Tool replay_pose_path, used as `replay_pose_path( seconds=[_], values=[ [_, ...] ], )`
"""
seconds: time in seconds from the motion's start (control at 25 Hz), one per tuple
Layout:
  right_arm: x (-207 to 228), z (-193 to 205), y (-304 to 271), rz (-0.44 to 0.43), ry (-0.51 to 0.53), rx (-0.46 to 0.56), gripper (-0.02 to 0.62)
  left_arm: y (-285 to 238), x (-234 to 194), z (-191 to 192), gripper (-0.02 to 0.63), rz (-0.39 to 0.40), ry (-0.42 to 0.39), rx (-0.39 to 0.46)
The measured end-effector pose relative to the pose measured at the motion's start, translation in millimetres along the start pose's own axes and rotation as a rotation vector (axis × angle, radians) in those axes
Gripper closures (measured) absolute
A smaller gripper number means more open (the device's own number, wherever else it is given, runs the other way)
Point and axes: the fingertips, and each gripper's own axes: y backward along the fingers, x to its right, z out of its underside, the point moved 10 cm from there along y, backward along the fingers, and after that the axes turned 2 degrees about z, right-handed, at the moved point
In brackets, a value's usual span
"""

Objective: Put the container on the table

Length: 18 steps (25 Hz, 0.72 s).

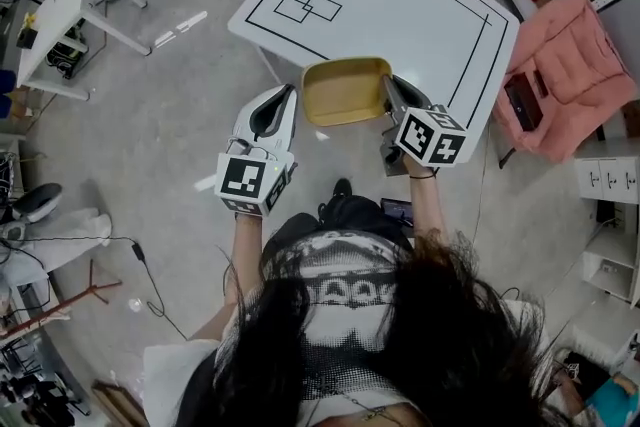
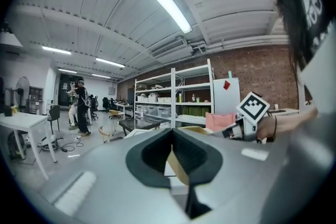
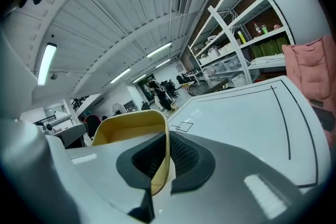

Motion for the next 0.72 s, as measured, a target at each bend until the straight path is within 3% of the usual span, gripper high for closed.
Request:
replay_pose_path(
  seconds=[0.4, 0.72],
  values=[
    [22, -17, -41, -0.027, -0.021, -0.017, 0.578, -42, -13, -3, 0.606, -0.011, -0.010, -0.033],
    [35, -25, -64, 0.001, -0.045, -0.028, 0.578, -75, -28, -5, 0.606, 0.032, -0.007, -0.049]
  ],
)
